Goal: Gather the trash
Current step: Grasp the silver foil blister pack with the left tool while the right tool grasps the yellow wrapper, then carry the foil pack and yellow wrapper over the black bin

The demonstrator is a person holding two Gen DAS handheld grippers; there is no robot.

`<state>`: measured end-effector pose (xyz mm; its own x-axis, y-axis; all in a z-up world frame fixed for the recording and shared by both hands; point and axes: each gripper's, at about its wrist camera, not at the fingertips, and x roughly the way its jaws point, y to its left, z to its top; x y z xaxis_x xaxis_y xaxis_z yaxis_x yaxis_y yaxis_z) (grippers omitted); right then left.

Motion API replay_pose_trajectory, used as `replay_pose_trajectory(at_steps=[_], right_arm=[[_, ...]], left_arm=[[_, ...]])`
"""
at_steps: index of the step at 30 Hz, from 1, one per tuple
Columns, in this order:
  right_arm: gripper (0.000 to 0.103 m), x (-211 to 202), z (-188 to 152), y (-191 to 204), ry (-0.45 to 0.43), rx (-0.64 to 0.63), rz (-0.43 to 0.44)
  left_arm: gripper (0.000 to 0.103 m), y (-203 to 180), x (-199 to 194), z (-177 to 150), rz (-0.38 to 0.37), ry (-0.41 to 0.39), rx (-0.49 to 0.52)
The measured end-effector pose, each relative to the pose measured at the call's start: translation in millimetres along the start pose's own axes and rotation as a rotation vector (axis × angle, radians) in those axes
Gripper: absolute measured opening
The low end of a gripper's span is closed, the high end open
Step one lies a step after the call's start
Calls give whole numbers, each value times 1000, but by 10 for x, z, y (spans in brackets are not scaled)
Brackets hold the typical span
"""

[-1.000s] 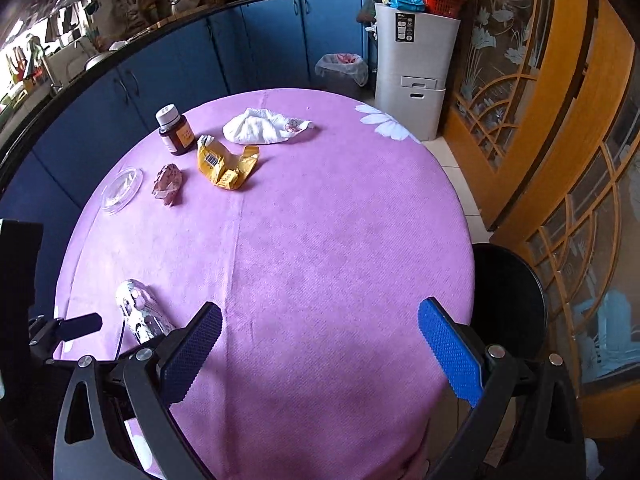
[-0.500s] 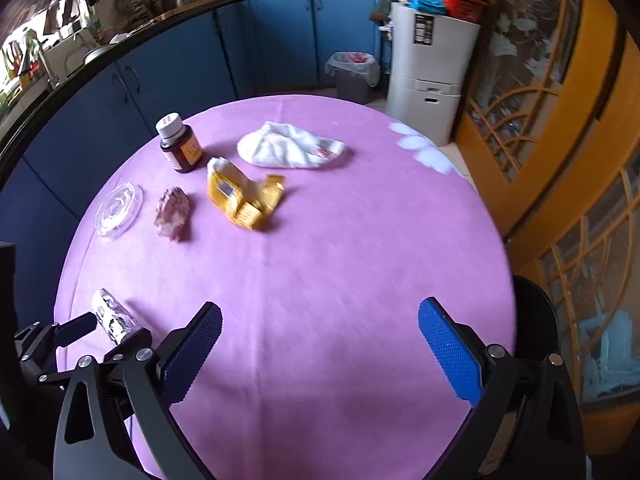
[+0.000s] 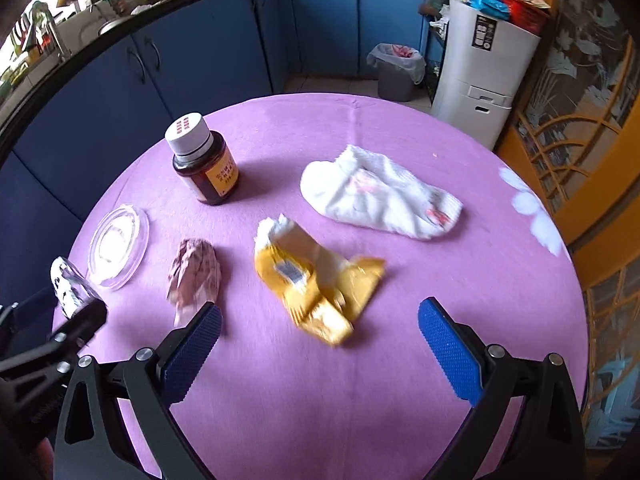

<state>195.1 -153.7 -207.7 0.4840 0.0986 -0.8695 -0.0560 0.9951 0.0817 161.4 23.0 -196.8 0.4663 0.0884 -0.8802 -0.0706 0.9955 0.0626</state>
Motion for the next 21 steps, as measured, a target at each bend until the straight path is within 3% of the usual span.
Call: replay_pose_trajectory(at_steps=[3, 4, 5, 7, 9, 10, 21], right_arm=[[94, 90, 57, 32, 11, -19, -20], [85, 112, 59, 33, 18, -25, -21], [67, 136, 64, 40, 28, -29, -26], [53, 192, 56, 53, 57, -39, -39], [48, 162, 44, 88, 36, -67, -43], [30, 142, 39, 102, 29, -75, -40], [29, -236, -138, -85, -22, -40, -31]], left_arm=[[76, 72, 61, 91, 6, -1, -17], [76, 85, 88, 109, 7, 1, -21], [76, 104, 111, 130, 8, 4, -26], [76, 114, 128, 145, 11, 7, -32], [76, 119, 146, 154, 12, 11, -33], [76, 119, 149, 154, 11, 13, -34], [76, -118, -60, 102, 1, -22, 15]])
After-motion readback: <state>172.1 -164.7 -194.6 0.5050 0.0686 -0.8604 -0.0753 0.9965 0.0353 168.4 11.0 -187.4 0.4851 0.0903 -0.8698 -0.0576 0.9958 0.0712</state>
